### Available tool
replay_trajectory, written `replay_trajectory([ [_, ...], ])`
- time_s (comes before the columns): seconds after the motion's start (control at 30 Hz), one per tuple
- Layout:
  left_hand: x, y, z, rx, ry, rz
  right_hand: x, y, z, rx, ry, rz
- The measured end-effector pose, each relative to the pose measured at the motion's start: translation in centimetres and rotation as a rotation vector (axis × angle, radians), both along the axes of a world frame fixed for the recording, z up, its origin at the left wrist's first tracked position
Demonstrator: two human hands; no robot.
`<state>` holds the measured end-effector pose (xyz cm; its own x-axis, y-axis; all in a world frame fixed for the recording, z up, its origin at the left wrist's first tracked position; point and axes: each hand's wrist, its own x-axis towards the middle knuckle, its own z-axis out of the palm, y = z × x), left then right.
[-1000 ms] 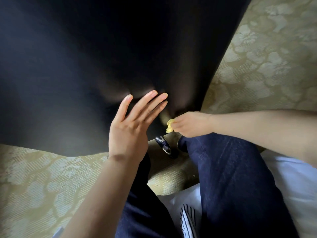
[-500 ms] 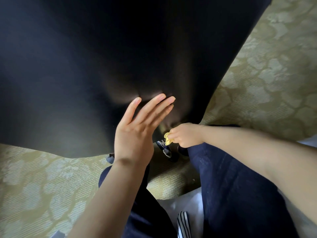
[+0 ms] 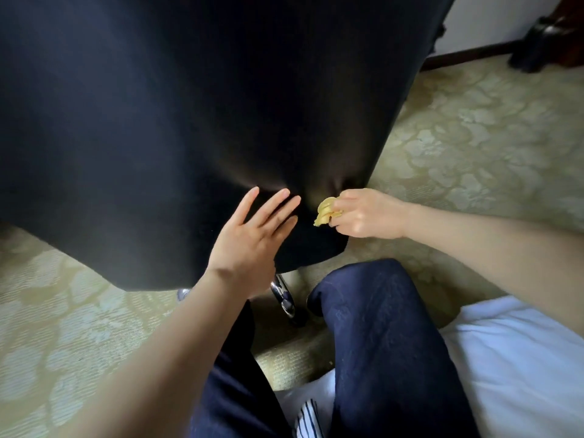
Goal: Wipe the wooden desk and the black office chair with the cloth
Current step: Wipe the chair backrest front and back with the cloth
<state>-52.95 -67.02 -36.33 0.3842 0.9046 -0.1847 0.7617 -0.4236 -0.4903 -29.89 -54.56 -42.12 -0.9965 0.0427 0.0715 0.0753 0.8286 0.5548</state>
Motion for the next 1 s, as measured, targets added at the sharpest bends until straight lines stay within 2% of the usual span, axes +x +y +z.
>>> replay_trajectory([
  [0.2,-1.3,-1.4,3.5,-0.089,-0.097,0.057,-1.0,-0.3,6.9,0.091,0.188,0.049],
  [0.33,-2.3,-2.6,6.0,-0.001,-0.234,0.097,-3.0,-1.4,12.1,0.113,0.376,0.071],
  [0.43,-3.2,-3.6,7.3,0.065,-0.342,0.082,-4.8,-2.7,15.1,0.058,0.594,0.027],
  [0.57,-5.2,-4.7,8.2,0.143,-0.397,0.075,-6.6,-3.8,17.0,-0.026,0.811,-0.008],
  [0.73,-7.5,-5.8,9.2,0.392,-0.401,0.006,-8.7,-5.4,19.5,-0.089,1.124,-0.028],
  [0.9,-8.0,-5.1,14.4,0.774,-0.589,-0.052,-12.8,-5.8,22.5,0.015,1.358,0.058],
  [1.0,-6.8,-4.2,18.6,0.914,-0.721,-0.016,-15.2,-5.9,21.8,0.094,1.445,0.033],
])
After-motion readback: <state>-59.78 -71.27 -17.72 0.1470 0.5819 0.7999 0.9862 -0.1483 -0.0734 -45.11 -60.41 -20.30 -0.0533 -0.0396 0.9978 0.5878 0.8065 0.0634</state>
